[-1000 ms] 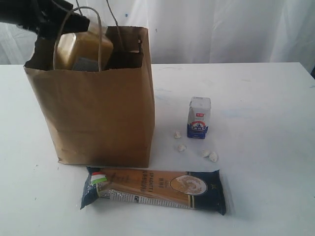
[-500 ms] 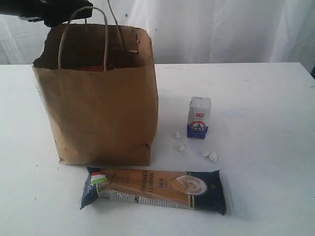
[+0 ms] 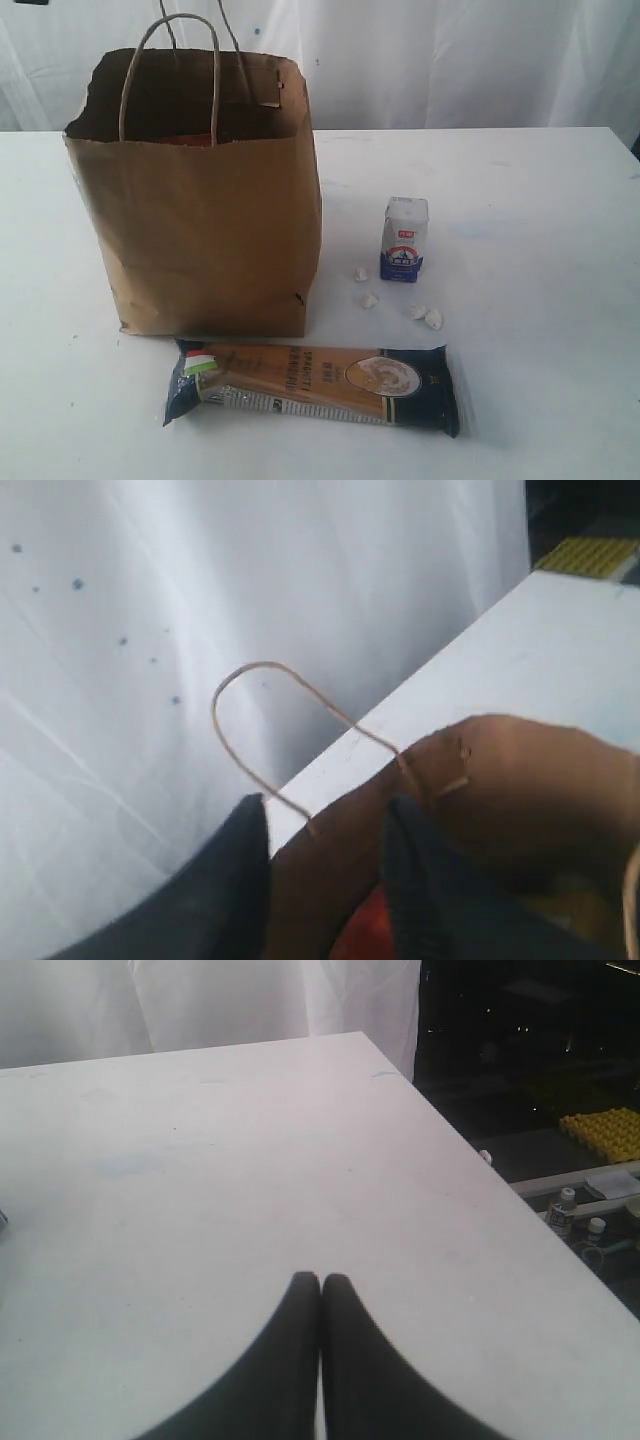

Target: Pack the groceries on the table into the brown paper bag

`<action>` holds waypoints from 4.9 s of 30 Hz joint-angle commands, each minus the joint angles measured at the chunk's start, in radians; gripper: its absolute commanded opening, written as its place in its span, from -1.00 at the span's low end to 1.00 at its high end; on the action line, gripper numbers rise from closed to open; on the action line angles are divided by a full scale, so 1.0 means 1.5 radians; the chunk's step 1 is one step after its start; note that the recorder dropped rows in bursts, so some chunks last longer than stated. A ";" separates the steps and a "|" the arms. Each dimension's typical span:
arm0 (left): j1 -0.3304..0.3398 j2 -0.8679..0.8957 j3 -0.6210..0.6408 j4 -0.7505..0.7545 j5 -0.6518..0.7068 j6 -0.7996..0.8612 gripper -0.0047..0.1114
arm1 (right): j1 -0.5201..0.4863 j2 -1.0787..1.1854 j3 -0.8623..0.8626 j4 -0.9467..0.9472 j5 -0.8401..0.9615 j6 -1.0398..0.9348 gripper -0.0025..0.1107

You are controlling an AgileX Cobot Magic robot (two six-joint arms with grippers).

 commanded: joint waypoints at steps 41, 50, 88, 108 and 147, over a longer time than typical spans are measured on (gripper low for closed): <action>0.148 -0.716 0.763 0.715 -0.114 -1.018 -0.92 | -0.003 -0.002 0.000 -0.039 -0.026 -0.074 -0.96; 0.148 -0.753 0.860 0.733 -0.256 -1.028 -0.92 | -0.003 -0.002 0.000 0.014 -0.151 0.043 -0.96; 0.148 -0.807 0.875 0.731 -0.299 -1.032 -0.92 | 0.205 0.880 -0.549 -0.262 0.236 0.090 -0.96; 0.148 -0.807 0.875 0.731 -0.299 -1.032 -0.92 | 0.256 0.977 -0.645 0.125 -0.109 -0.228 -0.26; 0.148 -0.807 0.875 0.731 -0.299 -1.030 -0.92 | 0.334 1.222 -0.809 0.185 0.083 -0.175 -0.10</action>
